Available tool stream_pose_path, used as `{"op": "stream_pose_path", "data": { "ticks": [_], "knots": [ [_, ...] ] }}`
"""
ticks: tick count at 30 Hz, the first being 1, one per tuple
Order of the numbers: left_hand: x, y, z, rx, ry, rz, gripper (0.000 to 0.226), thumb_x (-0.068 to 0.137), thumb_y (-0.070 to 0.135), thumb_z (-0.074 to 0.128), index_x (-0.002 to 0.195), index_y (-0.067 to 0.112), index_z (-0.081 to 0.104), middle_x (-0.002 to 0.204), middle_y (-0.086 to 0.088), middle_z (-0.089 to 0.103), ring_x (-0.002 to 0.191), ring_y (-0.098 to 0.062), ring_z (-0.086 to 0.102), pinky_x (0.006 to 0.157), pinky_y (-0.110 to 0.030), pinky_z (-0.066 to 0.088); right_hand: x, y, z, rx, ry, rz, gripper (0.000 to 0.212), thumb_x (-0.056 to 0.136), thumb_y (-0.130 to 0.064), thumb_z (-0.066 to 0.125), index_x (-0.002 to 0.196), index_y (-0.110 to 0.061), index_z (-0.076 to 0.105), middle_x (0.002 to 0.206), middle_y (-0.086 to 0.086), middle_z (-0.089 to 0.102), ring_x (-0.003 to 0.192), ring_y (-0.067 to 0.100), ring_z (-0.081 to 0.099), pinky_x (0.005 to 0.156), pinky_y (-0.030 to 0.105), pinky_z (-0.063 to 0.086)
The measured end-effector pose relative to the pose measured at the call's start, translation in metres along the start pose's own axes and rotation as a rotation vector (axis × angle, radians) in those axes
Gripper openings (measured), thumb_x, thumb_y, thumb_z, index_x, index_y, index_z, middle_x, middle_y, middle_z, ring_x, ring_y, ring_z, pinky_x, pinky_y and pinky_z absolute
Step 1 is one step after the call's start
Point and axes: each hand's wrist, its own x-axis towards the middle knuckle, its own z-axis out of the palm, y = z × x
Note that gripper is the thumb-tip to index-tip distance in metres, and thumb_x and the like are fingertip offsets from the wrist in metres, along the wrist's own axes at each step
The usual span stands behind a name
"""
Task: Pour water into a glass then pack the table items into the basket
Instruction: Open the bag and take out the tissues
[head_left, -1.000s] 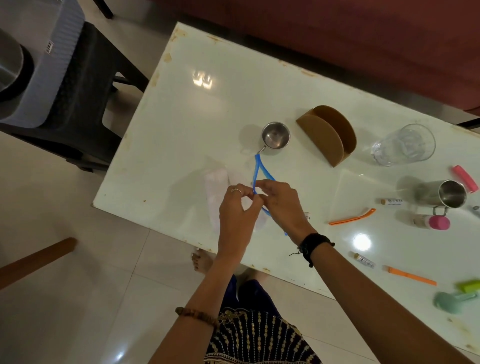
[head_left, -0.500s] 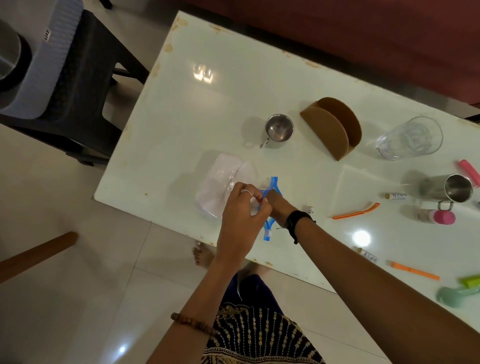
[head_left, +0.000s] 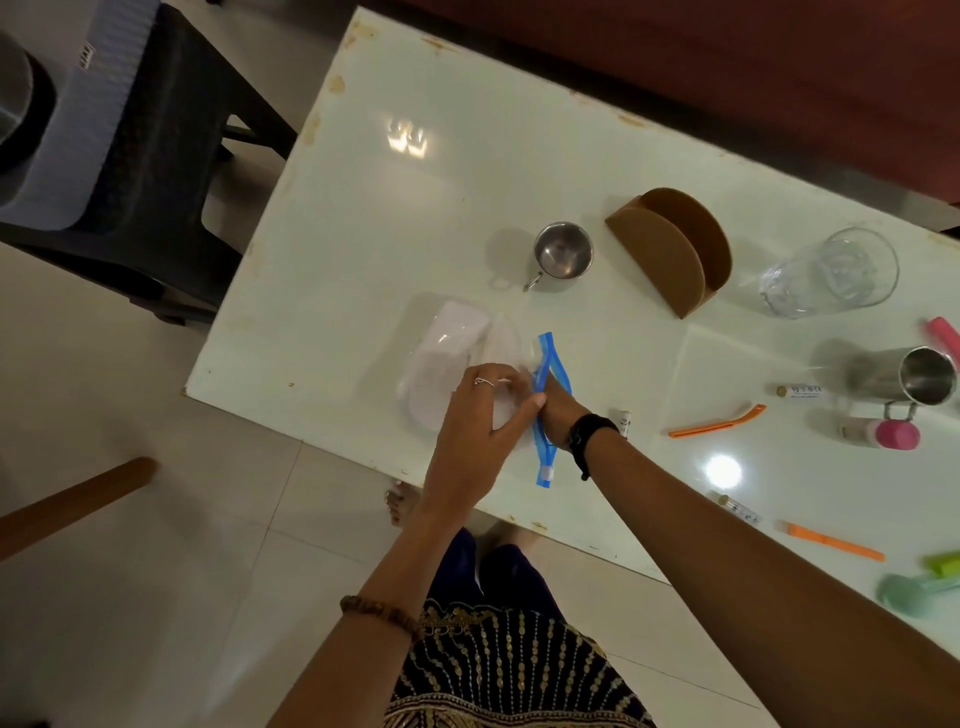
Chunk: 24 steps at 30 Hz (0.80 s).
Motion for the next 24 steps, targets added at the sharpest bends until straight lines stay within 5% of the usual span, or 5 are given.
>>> {"op": "stream_pose_path", "data": {
  "ticks": [3,5,8,11,24],
  "knots": [
    [0.005,-0.013,-0.004,0.185,-0.089,-0.003,0.042,0.092,0.042,0.045,0.131,0.027,0.038,0.142,-0.003,0.044,0.134,-0.023,0.037,0.110,-0.053,0.029,-0.001,-0.001,-0.008,-0.102,0.035,-0.069,0.013,0.098,-0.003,0.038,0.093,-0.011,0.047,0.074,0.003,0.044,0.063,0.014,0.042,0.060,0.015,0.037],
    [0.010,-0.034,-0.005,0.534,-0.143,0.180,0.064,0.088,0.014,0.058,0.136,0.022,0.016,0.146,-0.023,0.033,0.134,-0.043,0.033,0.098,-0.065,0.036,-0.001,-0.004,-0.013,-0.306,0.084,-0.140,0.028,0.095,-0.002,0.044,0.069,-0.011,0.042,0.068,0.002,0.041,0.057,0.014,0.039,0.050,0.012,0.035],
    [0.014,-0.055,-0.007,0.849,-0.249,0.183,0.094,0.085,0.002,0.060,0.139,0.029,-0.012,0.152,-0.021,0.005,0.136,-0.047,0.023,0.093,-0.068,0.039,-0.010,-0.005,-0.021,-0.439,0.193,-0.272,0.040,0.090,-0.004,0.049,0.055,-0.016,0.034,0.063,0.000,0.039,0.055,0.013,0.036,0.046,0.013,0.034],
    [0.026,-0.067,-0.010,0.836,-0.260,-0.074,0.073,0.097,0.028,0.040,0.134,0.038,-0.021,0.158,-0.009,-0.009,0.145,-0.033,-0.002,0.110,-0.064,0.010,-0.020,-0.004,-0.033,-0.441,0.256,-0.325,0.039,0.087,-0.009,0.056,0.052,-0.018,0.041,0.056,-0.003,0.042,0.053,0.012,0.037,0.050,0.009,0.034],
    [0.037,-0.051,-0.038,0.651,-0.099,-0.290,0.061,0.095,0.022,0.045,0.148,0.022,0.013,0.158,-0.005,0.003,0.146,-0.020,-0.002,0.115,-0.050,-0.005,-0.076,-0.024,-0.085,0.127,0.221,-0.231,0.017,0.088,-0.016,0.061,0.101,-0.006,0.066,0.100,0.015,0.064,0.090,0.029,0.059,0.070,0.030,0.044]
  ]
}}
